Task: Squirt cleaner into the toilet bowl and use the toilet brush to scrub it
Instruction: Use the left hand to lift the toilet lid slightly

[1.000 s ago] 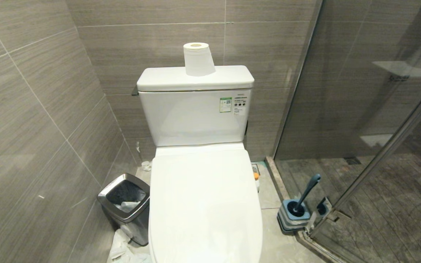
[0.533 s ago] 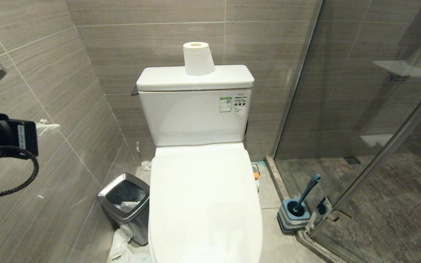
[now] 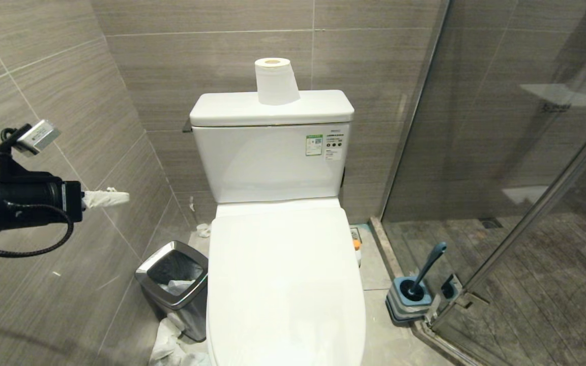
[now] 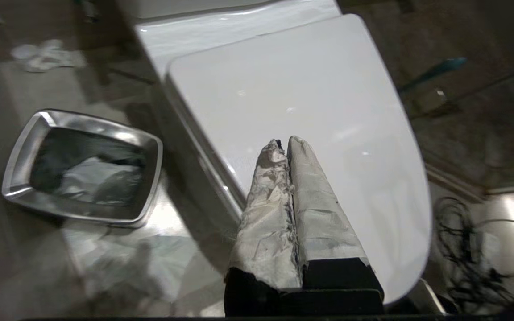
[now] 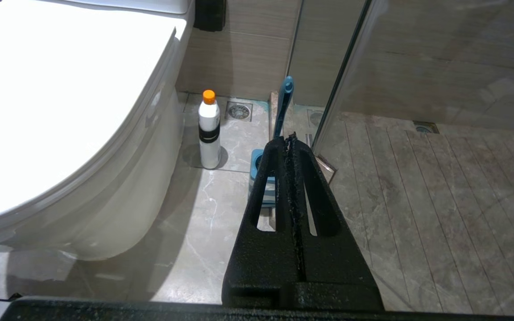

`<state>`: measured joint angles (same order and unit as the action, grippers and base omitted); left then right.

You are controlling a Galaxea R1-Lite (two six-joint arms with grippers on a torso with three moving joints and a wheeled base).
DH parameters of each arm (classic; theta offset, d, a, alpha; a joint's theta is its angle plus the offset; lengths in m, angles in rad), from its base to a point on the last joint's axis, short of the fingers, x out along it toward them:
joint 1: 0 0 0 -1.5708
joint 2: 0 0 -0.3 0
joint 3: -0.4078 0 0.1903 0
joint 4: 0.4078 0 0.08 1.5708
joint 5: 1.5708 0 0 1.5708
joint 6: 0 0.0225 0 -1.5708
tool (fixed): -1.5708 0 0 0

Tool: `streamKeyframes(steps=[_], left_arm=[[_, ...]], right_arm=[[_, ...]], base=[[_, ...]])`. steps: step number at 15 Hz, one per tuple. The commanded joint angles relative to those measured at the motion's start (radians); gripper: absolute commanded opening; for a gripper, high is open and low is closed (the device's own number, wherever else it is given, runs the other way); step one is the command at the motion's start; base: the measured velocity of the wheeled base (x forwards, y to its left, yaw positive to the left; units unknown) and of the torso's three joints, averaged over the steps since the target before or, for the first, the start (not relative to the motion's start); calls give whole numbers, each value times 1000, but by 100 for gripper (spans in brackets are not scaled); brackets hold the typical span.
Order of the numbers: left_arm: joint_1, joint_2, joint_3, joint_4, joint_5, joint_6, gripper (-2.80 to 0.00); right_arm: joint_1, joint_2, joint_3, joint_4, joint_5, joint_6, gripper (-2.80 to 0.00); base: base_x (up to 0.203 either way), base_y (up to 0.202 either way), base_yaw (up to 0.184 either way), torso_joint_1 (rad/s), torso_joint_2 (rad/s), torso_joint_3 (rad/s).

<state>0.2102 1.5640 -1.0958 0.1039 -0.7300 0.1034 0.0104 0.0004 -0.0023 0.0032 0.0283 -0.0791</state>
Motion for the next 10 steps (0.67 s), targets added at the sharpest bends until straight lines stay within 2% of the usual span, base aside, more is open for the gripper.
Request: streamKeyframes(steps=[1, 5, 6, 10], left_arm=[[23, 76, 17, -21, -91, 0, -280], [20, 191, 112, -272, -108, -20, -280], [17, 204, 121, -284, -110, -57, -280], [-19, 243, 160, -361, -132, -69, -280]], right_arm=[[0, 1, 1, 0, 1, -1, -280], [0, 1, 1, 0, 1, -1, -280], [0, 1, -1, 0, 1, -1, -280], [0, 1, -1, 0, 1, -1, -280]], base=[[0, 0, 0, 0, 0, 0], [0, 0, 0, 0, 0, 0], [0, 0, 0, 0, 0, 0], [0, 0, 0, 0, 0, 0]])
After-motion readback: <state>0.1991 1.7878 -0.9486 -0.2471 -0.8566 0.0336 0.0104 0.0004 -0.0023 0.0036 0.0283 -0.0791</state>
